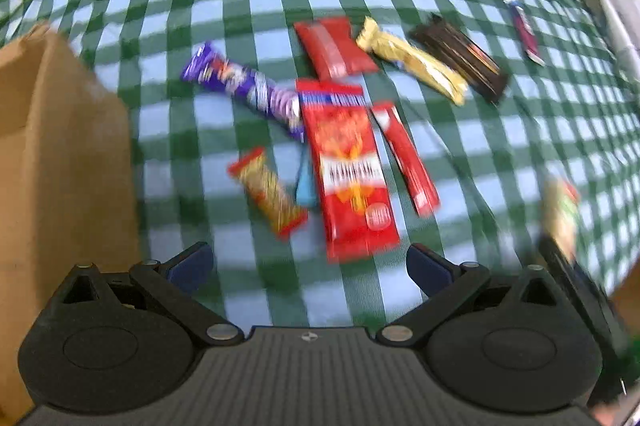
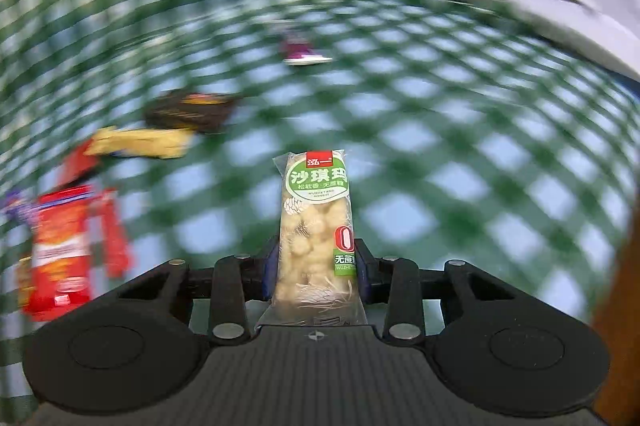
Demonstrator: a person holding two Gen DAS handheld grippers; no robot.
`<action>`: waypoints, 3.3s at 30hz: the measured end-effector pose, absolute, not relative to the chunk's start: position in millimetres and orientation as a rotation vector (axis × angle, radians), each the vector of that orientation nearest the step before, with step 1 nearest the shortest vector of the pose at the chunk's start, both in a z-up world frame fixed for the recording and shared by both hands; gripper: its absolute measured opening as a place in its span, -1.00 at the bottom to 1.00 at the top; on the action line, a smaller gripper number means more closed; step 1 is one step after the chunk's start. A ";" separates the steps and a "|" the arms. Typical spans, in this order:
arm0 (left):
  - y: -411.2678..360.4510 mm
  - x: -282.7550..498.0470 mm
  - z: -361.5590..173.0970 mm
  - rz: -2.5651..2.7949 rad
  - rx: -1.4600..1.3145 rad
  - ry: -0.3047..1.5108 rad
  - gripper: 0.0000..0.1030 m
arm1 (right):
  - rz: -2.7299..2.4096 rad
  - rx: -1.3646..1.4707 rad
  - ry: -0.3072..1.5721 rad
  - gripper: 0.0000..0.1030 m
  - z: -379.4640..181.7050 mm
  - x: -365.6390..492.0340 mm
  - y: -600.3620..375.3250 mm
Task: Organize snacks
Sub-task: 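Grasp the cream peanut bar with the right tool while the left tool grasps the red chip bag, then carry the red chip bag and cream peanut bar over the box with both tools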
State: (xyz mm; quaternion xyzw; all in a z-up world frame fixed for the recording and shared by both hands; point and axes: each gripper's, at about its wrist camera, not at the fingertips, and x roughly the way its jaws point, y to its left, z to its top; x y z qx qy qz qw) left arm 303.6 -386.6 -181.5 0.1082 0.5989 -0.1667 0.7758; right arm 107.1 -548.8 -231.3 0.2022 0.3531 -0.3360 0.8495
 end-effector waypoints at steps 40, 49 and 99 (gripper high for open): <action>-282.4 228.0 -57.7 -0.434 0.108 1.076 -0.83 | -0.495 0.389 0.602 -0.26 -133.5 61.9 -488.7; -176.0 166.5 -12.1 -0.337 0.016 1.022 -0.83 | -0.211 0.333 0.606 -0.26 -78.0 37.6 -370.5; 10.2 65.5 -6.3 -0.254 -0.178 0.943 -0.83 | 0.065 0.036 0.766 -0.26 -36.6 -13.1 -167.8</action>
